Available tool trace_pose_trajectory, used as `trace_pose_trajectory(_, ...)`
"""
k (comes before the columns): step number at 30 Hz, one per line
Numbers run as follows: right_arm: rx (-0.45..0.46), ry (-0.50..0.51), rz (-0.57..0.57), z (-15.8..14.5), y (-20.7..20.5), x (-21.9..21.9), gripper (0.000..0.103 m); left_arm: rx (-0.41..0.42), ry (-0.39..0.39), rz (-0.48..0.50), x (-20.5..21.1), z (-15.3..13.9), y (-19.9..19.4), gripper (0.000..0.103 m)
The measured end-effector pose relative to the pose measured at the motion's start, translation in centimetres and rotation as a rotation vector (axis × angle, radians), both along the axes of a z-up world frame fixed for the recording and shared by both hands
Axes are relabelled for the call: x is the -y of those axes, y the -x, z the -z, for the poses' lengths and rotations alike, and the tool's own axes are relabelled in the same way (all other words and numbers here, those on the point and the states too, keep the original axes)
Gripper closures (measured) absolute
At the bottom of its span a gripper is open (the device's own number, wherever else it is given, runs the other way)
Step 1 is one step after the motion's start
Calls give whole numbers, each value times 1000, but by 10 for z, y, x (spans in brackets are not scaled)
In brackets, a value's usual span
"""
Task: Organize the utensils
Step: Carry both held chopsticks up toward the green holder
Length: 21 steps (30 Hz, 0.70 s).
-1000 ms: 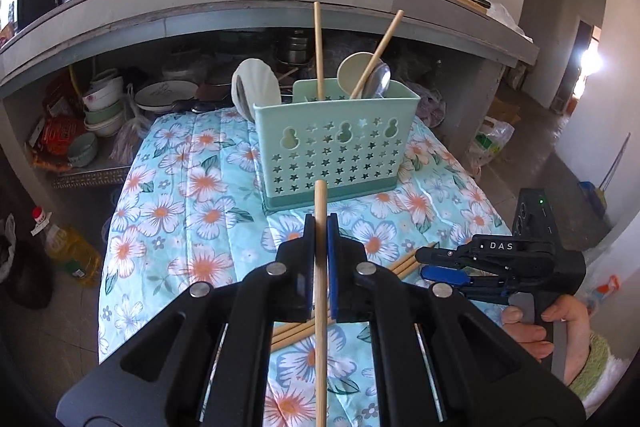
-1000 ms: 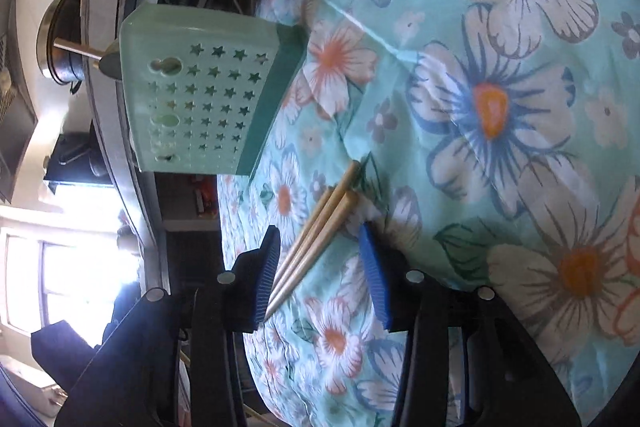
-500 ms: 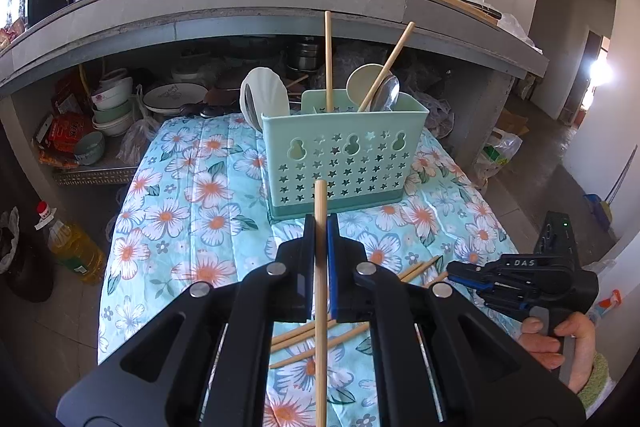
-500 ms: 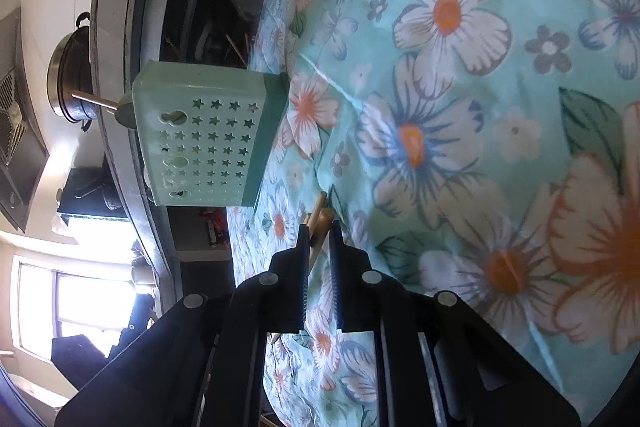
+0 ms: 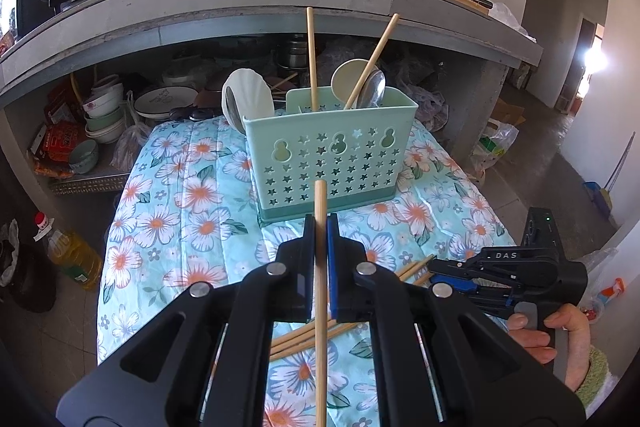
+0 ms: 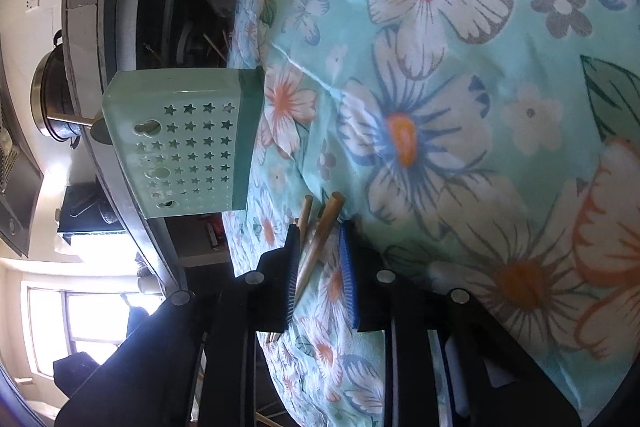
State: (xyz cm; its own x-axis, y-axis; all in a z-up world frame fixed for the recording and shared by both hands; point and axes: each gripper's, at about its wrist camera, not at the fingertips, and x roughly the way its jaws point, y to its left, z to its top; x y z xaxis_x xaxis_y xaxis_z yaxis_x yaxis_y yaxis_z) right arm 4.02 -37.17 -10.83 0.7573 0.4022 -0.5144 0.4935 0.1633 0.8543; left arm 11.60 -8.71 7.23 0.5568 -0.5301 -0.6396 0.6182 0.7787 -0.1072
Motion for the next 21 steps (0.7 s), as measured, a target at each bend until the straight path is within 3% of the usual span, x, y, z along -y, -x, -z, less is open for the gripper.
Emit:
trace_pose_trajectory(5,-7,5,28,2,2,-2,91,0,2,9,1,0,2,99)
trace_pose_trajectory(12,51,46,39,-16,12,-1,93,11,3,10,-1,-1,6,99)
trace_pose_trajectory(21,224,360,-37,-107,15,-20,95,24,17,10,-3,-6,10,99)
